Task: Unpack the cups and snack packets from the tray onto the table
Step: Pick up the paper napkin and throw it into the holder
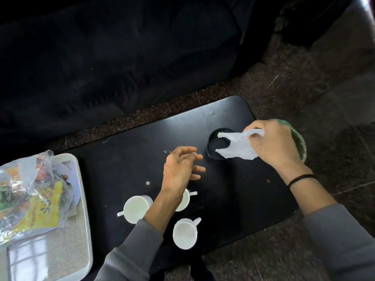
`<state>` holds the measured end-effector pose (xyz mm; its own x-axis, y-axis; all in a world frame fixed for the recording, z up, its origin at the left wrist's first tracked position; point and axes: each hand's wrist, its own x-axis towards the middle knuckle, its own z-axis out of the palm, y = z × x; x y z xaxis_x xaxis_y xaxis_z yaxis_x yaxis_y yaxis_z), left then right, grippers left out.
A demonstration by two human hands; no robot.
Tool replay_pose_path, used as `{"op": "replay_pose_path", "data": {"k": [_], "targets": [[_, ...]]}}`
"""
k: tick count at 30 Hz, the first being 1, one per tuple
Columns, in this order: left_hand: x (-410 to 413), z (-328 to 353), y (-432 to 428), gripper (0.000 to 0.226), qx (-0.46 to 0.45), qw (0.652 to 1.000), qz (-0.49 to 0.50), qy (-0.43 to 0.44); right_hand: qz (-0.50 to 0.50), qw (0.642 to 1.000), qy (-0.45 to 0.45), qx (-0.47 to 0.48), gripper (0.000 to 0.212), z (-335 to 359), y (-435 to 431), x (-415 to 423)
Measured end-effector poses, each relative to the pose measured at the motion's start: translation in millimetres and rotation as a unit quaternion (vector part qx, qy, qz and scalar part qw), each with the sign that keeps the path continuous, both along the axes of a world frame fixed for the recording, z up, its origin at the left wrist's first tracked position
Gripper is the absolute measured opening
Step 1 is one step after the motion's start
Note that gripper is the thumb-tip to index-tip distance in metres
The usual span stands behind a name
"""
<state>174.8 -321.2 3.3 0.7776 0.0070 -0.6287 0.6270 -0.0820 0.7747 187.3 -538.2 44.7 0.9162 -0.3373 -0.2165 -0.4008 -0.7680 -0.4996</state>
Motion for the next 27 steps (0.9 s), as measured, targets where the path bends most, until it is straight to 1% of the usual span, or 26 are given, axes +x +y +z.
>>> {"op": "replay_pose_path", "data": {"k": [3, 7, 10, 11, 14, 17, 24, 27], "targets": [[1, -4, -3, 0.019, 0.004, 1.0, 0.003, 0.008, 0.014, 1.0, 0.009, 0.011, 0.027, -9, 0, 8], [4, -8, -3, 0.018, 0.013, 1.0, 0.005, 0.013, 0.038, 0.999, 0.027, -0.027, 0.012, -22, 3, 19], [6, -10, -3, 0.018, 0.016, 1.0, 0.007, 0.017, 0.042, 0.997, 0.056, -0.033, 0.006, -29, 9, 26], [6, -11, -3, 0.018, 0.017, 1.0, 0.006, 0.018, 0.042, 0.996, 0.066, -0.033, 0.007, -31, 12, 28], [6, -13, -4, 0.018, 0.018, 1.0, 0.006, 0.022, 0.031, 0.996, 0.085, -0.02, 0.021, -34, 18, 26], [6, -14, -6, 0.018, 0.018, 1.0, 0.004, 0.024, 0.012, 0.998, 0.068, -0.004, 0.027, -36, 19, 20], [5, -6, -7, 0.018, 0.022, 1.0, -0.004, 0.022, -0.009, 1.0, 0.019, 0.021, 0.026, -20, 22, 6], [4, 3, -4, 0.018, 0.017, 1.0, -0.008, 0.014, -0.017, 1.0, -0.013, -0.007, 0.028, -9, 31, -4]]}}
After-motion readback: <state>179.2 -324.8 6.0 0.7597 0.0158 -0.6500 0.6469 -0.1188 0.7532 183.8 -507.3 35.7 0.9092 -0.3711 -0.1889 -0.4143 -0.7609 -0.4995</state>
